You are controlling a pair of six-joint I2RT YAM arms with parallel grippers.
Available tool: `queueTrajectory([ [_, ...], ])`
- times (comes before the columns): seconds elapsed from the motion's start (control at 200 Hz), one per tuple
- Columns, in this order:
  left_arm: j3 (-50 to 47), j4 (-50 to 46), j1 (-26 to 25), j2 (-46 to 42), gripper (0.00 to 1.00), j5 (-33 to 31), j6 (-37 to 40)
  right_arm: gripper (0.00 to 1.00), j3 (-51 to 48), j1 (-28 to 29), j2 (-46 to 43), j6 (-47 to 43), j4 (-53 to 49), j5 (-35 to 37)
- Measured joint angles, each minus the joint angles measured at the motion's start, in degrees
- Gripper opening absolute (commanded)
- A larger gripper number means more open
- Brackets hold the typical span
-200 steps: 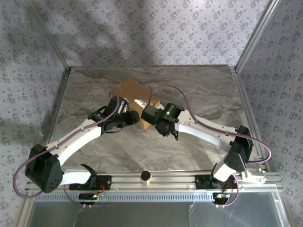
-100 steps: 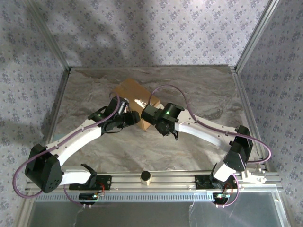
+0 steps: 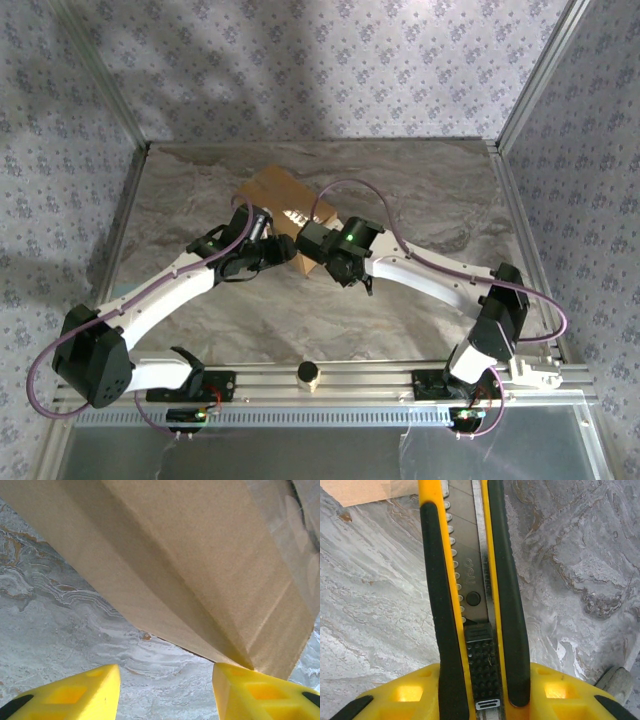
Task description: Unpack the express box
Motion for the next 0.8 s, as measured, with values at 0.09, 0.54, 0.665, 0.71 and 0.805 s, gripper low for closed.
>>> queueTrajectory([
  [0.09,0.0,0.0,0.0,0.0,0.52,0.0,-0.2,0.00,0.3,0.0,0.1,0.0,-0.1,0.0],
  [0.54,0.0,0.7,-1.0,0.0,0.52,-0.6,-0.8,0.00,2.9,1.5,2.1,0.0,-3.1,2.8],
  [0.665,0.0,0.9,-1.4,0.0,0.52,-1.2,-1.3,0.00,3.8,2.1,3.3,0.0,-4.3,4.2],
  [0.71,0.0,0.9,-1.5,0.0,0.52,-1.3,-1.4,0.00,4.2,2.2,3.7,0.0,-4.7,4.5],
  [0.805,0.0,0.9,-1.6,0.0,0.52,-1.4,-1.8,0.00,4.4,2.4,3.9,0.0,-5.0,4.7],
])
